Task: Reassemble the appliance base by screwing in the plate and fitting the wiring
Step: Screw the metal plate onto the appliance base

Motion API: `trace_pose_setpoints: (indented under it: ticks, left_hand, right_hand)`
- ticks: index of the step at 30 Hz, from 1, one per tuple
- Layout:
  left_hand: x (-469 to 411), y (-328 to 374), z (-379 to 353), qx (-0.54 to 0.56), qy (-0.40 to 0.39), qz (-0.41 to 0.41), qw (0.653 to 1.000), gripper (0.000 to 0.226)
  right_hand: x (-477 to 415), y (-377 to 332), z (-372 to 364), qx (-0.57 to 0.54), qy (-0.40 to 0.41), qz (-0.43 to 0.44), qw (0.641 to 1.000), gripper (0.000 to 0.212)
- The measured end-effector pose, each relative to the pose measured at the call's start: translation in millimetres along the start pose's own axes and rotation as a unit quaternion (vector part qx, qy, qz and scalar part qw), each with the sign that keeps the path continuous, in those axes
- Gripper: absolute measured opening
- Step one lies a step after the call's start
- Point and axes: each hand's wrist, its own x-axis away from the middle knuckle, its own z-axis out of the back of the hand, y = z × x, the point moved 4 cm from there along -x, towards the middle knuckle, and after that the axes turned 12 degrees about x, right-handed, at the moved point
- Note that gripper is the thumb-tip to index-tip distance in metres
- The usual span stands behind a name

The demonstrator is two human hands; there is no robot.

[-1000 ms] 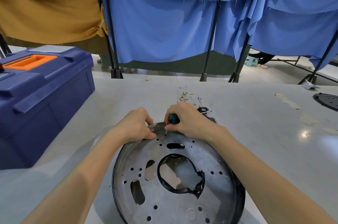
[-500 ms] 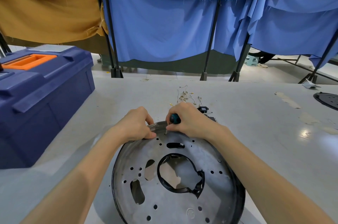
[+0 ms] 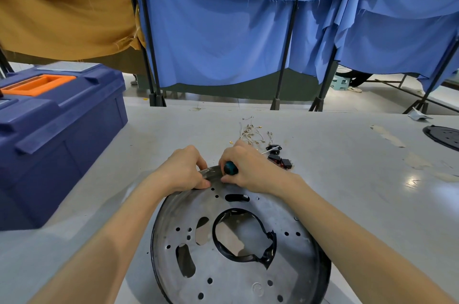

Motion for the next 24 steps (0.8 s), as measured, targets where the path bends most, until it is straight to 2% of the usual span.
trace_pose_setpoints:
  ticks: [9,13,16,20,24]
  left_hand:
    - [-1,-1,0,0.002,0.007,0.002,1.000,0.010]
    - [0,-1,0,-0.005,0.004,0.005,1.000,0.009]
    - [0,-2,0,0.003,0.005,0.003,1.000,0.008]
    - [-1,-5,1,0.017,0.005,0.011,1.000,0.017]
    - [-1,-4,1,0.009,0.002,0.007,1.000,0.010]
  right_hand:
    - [-2,0,1,-0.014,-0.002,-0.013,1.000,0.020]
    - [-2,-2,-3,0.015,-0.015,-0.010,1.000,0.022]
    - [-1,0,-3,-0.016,-0.023,-0.017,0.999,0.027]
    - [3,9,9,-0.065,0.002,-0.029,0.997,0.015]
    - [8,12,16,-0.072,0.014,0.000,0.997,0.019]
